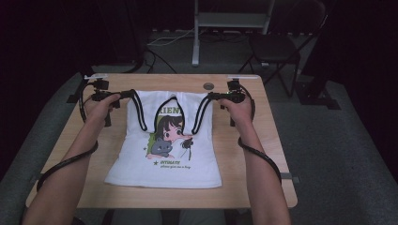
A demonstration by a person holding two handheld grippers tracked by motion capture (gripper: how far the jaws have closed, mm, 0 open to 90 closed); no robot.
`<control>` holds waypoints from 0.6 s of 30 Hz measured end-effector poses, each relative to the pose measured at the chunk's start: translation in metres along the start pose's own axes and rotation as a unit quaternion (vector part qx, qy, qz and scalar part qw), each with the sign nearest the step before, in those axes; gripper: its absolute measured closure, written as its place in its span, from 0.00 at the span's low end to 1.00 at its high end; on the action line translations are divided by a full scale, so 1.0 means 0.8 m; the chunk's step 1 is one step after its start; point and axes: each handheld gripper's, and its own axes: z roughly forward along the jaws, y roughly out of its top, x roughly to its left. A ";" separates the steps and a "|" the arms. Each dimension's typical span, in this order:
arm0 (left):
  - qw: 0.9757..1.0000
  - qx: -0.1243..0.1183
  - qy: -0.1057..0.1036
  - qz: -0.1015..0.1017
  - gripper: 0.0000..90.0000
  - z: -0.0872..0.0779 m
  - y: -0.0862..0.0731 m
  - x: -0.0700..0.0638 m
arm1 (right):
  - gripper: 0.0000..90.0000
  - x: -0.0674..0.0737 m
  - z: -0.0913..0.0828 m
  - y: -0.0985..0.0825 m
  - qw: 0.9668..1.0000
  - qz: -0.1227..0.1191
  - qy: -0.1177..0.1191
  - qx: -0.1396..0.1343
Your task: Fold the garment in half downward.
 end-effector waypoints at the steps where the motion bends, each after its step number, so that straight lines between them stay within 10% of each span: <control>1: 1.000 0.000 0.000 0.000 0.91 0.000 0.000 0.000 | 0.90 0.000 -0.002 0.002 1.000 -0.001 0.001 -0.001; 18: 1.000 -0.010 0.004 0.025 0.92 -0.005 0.019 -0.014 | 0.90 0.010 -0.014 0.020 1.000 -0.011 0.000 -0.025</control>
